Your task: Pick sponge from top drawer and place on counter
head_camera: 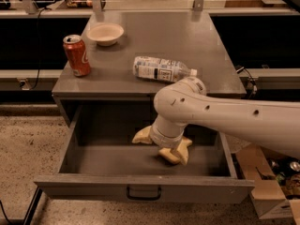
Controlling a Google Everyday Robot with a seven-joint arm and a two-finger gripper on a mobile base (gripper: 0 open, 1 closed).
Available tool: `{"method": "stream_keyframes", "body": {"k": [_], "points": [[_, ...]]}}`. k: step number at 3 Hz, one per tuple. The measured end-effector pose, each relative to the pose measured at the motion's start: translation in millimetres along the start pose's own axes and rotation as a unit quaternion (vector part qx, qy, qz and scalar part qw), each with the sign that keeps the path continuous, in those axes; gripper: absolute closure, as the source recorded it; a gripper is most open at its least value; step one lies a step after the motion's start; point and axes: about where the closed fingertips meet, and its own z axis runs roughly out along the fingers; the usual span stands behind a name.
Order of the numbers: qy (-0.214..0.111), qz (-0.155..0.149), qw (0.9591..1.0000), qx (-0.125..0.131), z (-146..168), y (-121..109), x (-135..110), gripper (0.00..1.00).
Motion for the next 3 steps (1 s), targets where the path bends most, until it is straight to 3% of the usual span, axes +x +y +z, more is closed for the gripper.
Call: {"method": "stream_keyframes", "body": {"k": [1,3], "points": [[0.007,-0.016,0.9998,-0.010,14.9,1.5,3.2,0.00],[0.025,-0.034,0.9975,-0.056,25.8,15.8,46.4,0.00]]}}
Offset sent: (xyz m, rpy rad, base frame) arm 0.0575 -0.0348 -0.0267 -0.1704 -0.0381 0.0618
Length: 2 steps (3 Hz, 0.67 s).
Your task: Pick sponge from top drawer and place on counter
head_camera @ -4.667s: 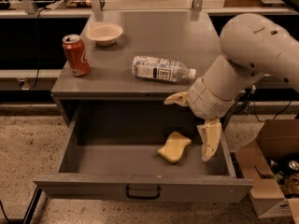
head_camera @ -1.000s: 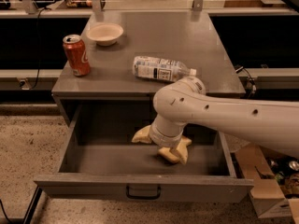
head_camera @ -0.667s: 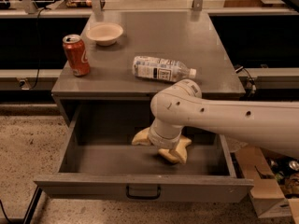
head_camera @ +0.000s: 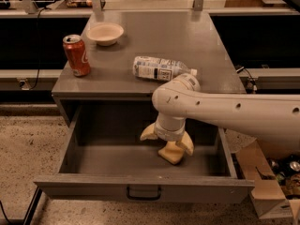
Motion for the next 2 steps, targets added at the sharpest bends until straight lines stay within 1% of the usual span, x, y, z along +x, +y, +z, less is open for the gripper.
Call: {"method": "stream_keyframes", "body": {"k": [1,2], "points": [[-0.001,0.002,0.9999,-0.016,6.7,7.6,14.2,0.00],[-0.010,0.012,0.9996,-0.022,14.5,15.3,17.7,0.18]]}}
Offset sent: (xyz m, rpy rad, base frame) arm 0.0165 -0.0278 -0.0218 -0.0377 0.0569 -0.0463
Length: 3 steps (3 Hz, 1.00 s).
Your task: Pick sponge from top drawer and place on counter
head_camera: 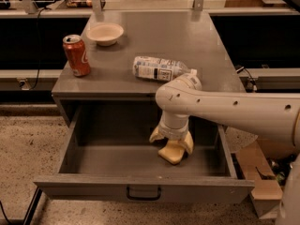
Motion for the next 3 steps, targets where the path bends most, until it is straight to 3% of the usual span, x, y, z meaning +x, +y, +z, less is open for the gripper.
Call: {"method": "stream_keyframes", "body": {"k": [1,2,3], "points": [[-0.005,0.008,0.9998,0.015,-5.7,3.7,-2.7,0.41],[-0.025,0.014,0.9985,0.048,-24.0,4.7,-3.6,0.65],[-0.034,0.017,0.9956,0.086,-62.6,6.6,-0.1,0.88]]}}
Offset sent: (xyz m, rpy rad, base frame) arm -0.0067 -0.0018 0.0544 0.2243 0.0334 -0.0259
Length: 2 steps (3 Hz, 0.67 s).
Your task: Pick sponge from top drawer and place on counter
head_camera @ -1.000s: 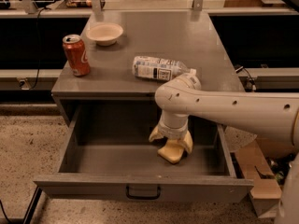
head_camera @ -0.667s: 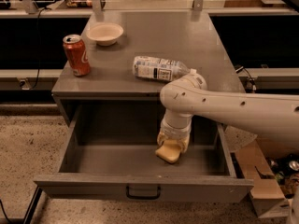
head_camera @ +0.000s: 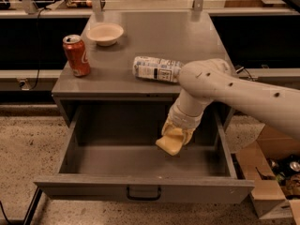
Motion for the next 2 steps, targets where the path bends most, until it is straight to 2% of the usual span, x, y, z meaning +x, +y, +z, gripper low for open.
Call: {"method": "stream_keyframes", "body": {"k": [1,2], "points": [[0.000,0.005,0.9992,0.041,-50.9,4.3,0.3,1.00],[0.002,0.035,0.9978,0.057,-91.5,29.4,1.7,1.00]]}}
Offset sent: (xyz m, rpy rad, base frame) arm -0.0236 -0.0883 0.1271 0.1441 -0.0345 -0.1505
